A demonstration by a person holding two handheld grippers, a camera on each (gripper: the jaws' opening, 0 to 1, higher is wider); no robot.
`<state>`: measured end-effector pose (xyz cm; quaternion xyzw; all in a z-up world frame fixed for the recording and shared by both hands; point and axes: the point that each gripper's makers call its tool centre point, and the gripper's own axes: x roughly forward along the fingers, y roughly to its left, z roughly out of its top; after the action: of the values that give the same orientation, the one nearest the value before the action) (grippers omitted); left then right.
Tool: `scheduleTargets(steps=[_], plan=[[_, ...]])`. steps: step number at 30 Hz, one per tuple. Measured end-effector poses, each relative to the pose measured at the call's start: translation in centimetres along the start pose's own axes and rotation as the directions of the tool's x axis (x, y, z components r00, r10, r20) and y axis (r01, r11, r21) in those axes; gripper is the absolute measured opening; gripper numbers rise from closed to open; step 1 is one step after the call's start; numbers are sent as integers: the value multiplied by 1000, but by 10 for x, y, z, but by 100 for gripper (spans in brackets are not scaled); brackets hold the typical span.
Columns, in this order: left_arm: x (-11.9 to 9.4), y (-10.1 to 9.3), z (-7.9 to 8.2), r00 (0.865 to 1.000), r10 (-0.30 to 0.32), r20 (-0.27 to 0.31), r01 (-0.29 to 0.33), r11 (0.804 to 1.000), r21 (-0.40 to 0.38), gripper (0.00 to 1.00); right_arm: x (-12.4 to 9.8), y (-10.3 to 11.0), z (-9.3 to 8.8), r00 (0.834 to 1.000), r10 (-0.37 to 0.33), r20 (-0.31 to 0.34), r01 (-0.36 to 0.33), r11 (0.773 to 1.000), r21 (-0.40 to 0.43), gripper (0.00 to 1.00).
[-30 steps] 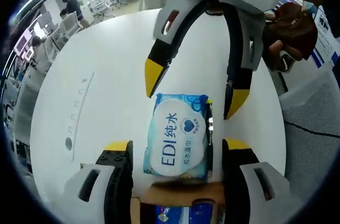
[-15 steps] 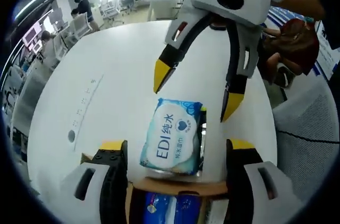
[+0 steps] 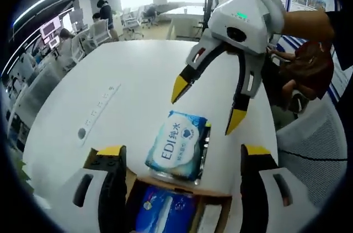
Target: Operate the shoe box by opening the lid, removing the specified soft item, and placing it in the target area until the item is outside and the box remains undamaged.
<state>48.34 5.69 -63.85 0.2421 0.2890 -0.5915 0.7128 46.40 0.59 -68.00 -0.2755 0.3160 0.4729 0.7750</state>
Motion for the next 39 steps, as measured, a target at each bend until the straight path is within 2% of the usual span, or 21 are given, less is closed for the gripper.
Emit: scheduleTargets(steps=[19,22,26,33,39], plan=[[-46,-14,-19,991,65,120,-52,992,-111,97,-6,9,7,1000,-28,-14,28,1000,12,63],[-55,-13,-21,986,91,142,-73,989,-125,99,-8,10,8,999,-31,-13,31,999,10,63],[-71,-13,-16,973,129,193,-100,983,-152,99,-11,11,9,999,-44,-19,44,999,1,63],[-89,-12,-22,963,157,220,-119,977,-178,99,-15,12,13,999,-53,-13,53,999,8,63],[-106,-11,-32,949,211,235,-165,965,-203,99,-16,12,19,998,-66,-6,66,998,3,62]])
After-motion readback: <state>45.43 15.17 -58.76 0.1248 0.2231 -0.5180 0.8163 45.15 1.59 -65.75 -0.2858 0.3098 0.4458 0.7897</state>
